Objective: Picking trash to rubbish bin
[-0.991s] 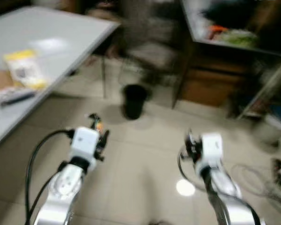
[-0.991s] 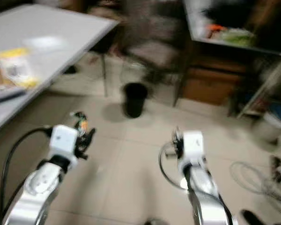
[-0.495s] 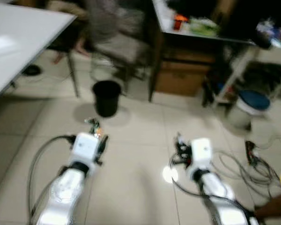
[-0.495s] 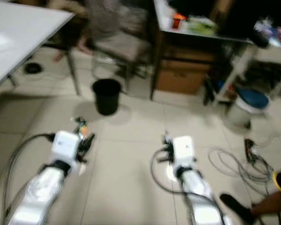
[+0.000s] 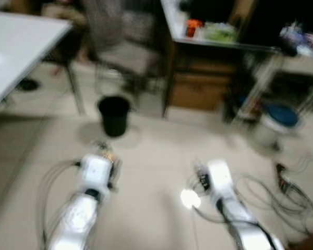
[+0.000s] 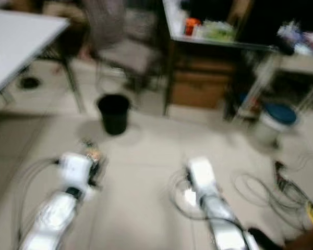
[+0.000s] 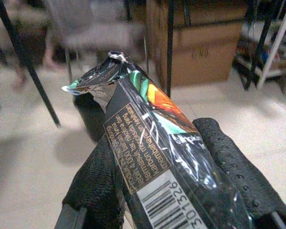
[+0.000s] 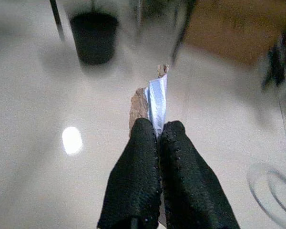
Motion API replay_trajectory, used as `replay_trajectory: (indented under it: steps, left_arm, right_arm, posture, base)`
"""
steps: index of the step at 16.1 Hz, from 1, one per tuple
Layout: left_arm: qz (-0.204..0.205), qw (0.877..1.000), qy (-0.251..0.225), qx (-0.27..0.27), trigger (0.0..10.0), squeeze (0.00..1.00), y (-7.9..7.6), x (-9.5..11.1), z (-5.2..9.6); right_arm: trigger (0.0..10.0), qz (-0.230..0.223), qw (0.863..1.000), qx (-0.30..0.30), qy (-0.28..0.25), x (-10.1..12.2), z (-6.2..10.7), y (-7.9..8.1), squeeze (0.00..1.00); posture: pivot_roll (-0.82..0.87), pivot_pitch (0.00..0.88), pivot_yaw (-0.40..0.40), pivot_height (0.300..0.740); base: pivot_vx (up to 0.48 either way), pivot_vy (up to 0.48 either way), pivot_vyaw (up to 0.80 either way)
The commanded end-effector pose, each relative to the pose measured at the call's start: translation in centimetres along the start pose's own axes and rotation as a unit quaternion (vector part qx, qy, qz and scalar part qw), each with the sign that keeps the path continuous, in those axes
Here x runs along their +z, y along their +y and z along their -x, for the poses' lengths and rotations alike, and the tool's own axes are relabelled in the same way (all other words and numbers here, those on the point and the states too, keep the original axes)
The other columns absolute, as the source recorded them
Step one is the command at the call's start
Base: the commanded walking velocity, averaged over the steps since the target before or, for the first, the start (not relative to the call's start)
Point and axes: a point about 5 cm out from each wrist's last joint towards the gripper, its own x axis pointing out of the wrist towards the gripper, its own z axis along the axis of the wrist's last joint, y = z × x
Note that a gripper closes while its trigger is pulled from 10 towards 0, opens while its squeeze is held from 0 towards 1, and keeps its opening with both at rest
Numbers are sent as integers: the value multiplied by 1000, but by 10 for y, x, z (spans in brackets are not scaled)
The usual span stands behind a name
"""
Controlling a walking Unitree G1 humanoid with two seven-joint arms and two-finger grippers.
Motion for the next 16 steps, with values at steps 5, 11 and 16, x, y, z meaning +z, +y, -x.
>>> replay_trajectory:
  steps: [5,11,16]
  left_arm:
    - [11,996,85,26,10000,0,8,-56,12]
    - [0,997,73,7,10000,0,3,-56,5]
    - [-20,997,68,-24,10000,0,-5,-54,-5]
  right_arm:
    - [10000,0,1000,18,14,-13,-15,12,0]
    - [10000,-20,1000,9,21,-24,-15,15,0]
    - [10000,-27,999,3,17,-28,-14,15,0]
  posture:
    - [69,65,-121,740]
    - [74,66,-113,740]
    - [63,62,-95,740]
  base:
    - [363,0,800]
    - [367,0,400]
    - [368,0,0]
